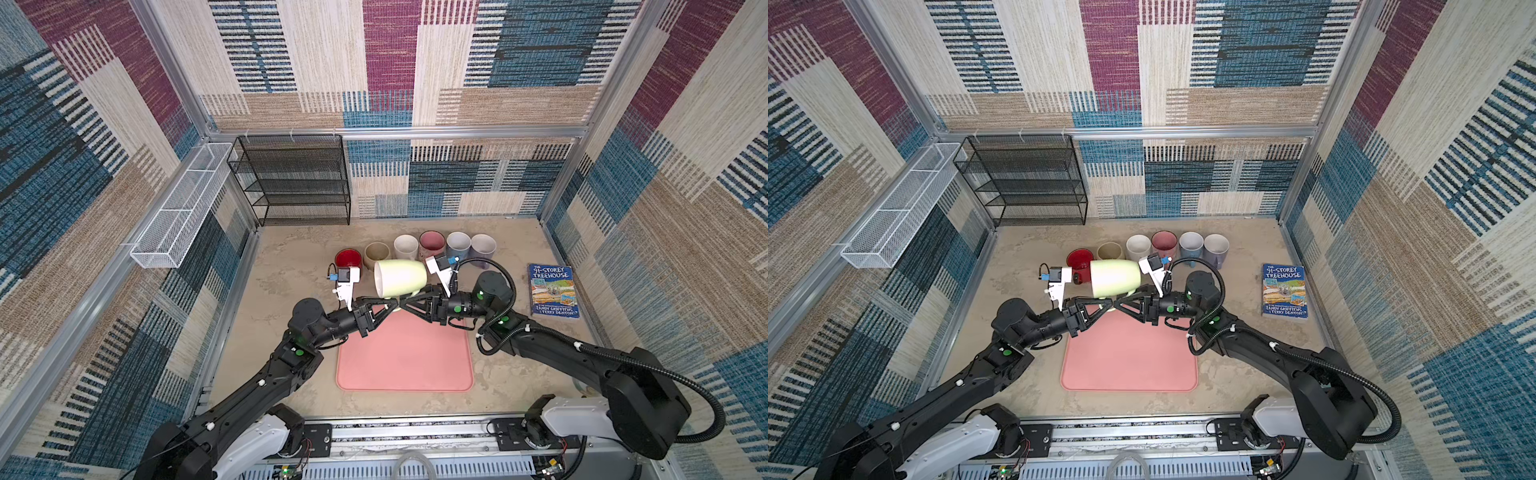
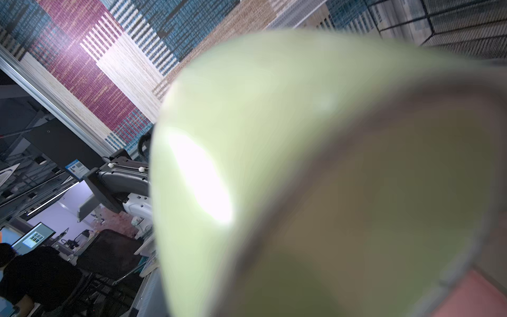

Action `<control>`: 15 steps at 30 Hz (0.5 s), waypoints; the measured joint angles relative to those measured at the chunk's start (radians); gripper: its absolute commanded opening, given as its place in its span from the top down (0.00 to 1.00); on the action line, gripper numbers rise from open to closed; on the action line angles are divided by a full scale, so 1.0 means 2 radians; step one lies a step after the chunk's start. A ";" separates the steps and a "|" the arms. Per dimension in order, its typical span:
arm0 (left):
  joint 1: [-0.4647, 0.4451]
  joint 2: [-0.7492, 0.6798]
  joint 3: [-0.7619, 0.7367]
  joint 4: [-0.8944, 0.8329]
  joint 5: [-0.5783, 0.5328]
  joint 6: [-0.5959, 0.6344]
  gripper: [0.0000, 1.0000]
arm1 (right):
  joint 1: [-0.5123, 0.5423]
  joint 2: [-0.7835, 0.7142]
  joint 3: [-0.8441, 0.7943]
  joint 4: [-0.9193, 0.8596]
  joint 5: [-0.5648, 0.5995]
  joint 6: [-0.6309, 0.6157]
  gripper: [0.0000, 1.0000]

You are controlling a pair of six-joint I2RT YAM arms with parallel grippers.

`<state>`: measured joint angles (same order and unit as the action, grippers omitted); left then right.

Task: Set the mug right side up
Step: 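Carry the green mug toward the red mug with left gripper while right withdraws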

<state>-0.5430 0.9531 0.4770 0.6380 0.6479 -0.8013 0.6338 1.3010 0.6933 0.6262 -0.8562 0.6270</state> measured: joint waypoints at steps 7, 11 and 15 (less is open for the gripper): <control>0.001 -0.050 -0.012 -0.071 -0.054 0.018 1.00 | -0.002 -0.014 -0.006 -0.035 0.002 -0.019 0.23; 0.001 -0.079 -0.014 -0.123 -0.091 0.034 1.00 | -0.002 -0.020 -0.012 -0.048 0.011 -0.027 0.21; 0.001 -0.098 0.005 -0.199 -0.131 0.060 1.00 | -0.002 -0.029 -0.018 -0.065 0.020 -0.036 0.20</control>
<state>-0.5415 0.7563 0.4866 0.2398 0.3851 -0.6807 0.6308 1.2434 0.6582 0.4969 -0.8165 0.5545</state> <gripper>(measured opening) 0.178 0.795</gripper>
